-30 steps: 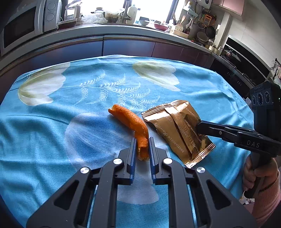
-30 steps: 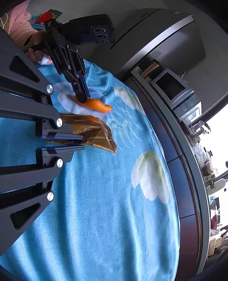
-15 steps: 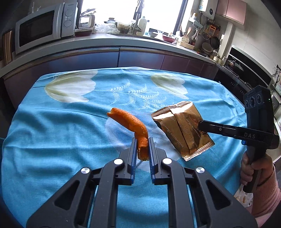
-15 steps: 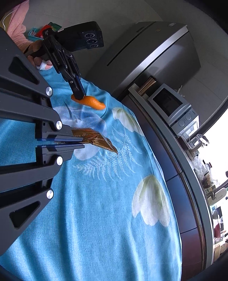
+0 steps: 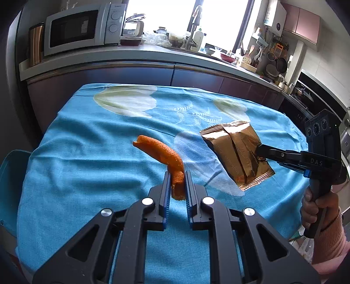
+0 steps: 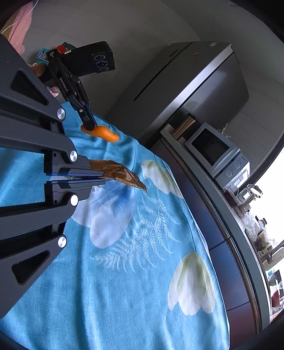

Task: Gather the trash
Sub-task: 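Lift the peel and wrapper and carry both tools over the teal bin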

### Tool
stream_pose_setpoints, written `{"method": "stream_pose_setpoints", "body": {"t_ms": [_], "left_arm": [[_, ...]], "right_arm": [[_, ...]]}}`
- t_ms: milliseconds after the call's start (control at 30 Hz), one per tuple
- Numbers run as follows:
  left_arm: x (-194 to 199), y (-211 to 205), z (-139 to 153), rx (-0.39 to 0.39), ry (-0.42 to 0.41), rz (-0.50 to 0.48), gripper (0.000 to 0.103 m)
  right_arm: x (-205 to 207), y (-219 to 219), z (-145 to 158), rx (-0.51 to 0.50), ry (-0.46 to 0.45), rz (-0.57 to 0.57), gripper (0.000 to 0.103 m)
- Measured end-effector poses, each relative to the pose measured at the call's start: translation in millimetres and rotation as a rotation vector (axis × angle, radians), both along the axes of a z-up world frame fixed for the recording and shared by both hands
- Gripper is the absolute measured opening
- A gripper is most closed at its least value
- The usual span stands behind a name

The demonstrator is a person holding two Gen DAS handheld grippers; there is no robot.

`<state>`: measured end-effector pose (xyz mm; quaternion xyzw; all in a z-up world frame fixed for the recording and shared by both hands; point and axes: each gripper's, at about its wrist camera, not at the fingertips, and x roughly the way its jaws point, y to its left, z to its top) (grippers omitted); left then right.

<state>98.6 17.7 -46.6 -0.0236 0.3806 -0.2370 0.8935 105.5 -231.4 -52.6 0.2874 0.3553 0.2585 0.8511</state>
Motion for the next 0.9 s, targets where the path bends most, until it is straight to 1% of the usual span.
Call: {"method": "stream_pose_setpoints", "body": {"t_ms": [233,433,600,900], "left_arm": [[-11,23,6,0.015,-0.019,0.043,0.013],[-17,41,9,0.006,-0.014,0.069,0.013],[-21,54,11,0.0,-0.018,0.087,0.013],[-28,73,14,0.01,-0.027,0.126,0.013]], "right_arm": [[8,29,3,0.024,-0.01,0.059,0.002],[14,54,5,0.03,-0.013,0.106,0.002],[22,73,7,0.028,-0.01,0.133,0.002],[32,96,5,0.036,0.0,0.171,0.002]]}}
